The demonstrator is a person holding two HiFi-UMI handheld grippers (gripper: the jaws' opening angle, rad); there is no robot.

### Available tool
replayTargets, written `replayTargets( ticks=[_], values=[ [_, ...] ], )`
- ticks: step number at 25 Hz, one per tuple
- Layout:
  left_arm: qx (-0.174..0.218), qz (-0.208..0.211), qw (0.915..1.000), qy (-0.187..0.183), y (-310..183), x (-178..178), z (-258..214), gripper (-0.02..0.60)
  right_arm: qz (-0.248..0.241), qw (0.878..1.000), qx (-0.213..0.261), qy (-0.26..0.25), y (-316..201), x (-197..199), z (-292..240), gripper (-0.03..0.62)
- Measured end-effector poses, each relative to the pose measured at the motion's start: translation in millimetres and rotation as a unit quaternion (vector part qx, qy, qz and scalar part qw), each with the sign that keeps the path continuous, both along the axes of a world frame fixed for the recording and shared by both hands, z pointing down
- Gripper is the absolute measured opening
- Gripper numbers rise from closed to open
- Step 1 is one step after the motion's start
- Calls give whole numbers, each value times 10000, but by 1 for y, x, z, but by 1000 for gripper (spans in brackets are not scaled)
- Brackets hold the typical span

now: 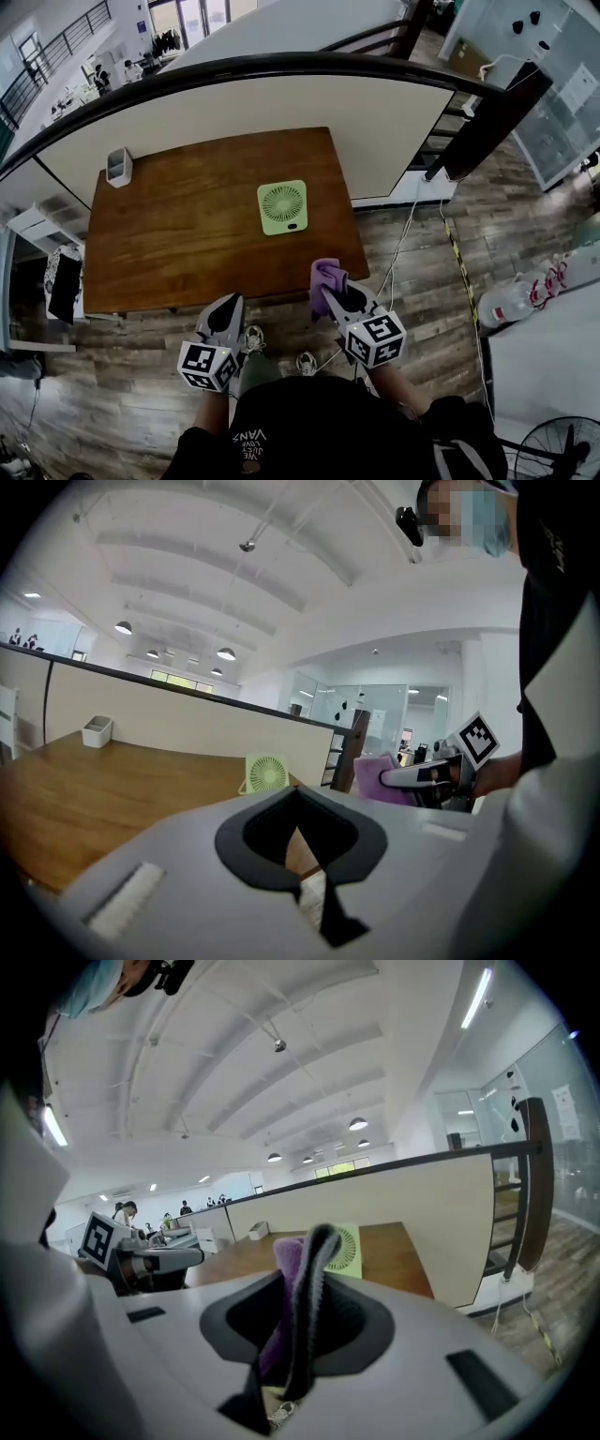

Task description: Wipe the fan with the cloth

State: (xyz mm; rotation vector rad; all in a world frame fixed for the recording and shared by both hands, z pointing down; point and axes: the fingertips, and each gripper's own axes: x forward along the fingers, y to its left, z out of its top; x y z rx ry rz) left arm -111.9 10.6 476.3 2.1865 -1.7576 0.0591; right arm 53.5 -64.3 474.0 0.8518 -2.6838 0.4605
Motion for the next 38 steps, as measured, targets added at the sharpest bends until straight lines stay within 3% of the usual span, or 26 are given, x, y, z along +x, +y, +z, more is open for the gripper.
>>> replayTargets(
  ticks=[8,19,29,30,32,38],
  values=[
    [-34,922,9957,111,-60,-40,8,11,751,9969,111,199,-29,-42,0,94],
    [-380,2194,9749,30,-123,-72,47,12,1549,9862,248,534,-58,-88,18,94],
    [-692,2580,9636,88,-169,-52,86,19,1298,9885,380,677,-87,-109,33,94],
    [-748,2576,9633,102,-173,-50,92,28,1237,9891,385,695,-91,-111,35,94],
    [-889,2529,9633,148,-178,-45,103,103,1100,9902,401,761,-96,-113,39,94],
    [-1133,2518,9610,152,-195,-36,129,145,682,9924,568,858,-115,-121,47,94]
  ],
)
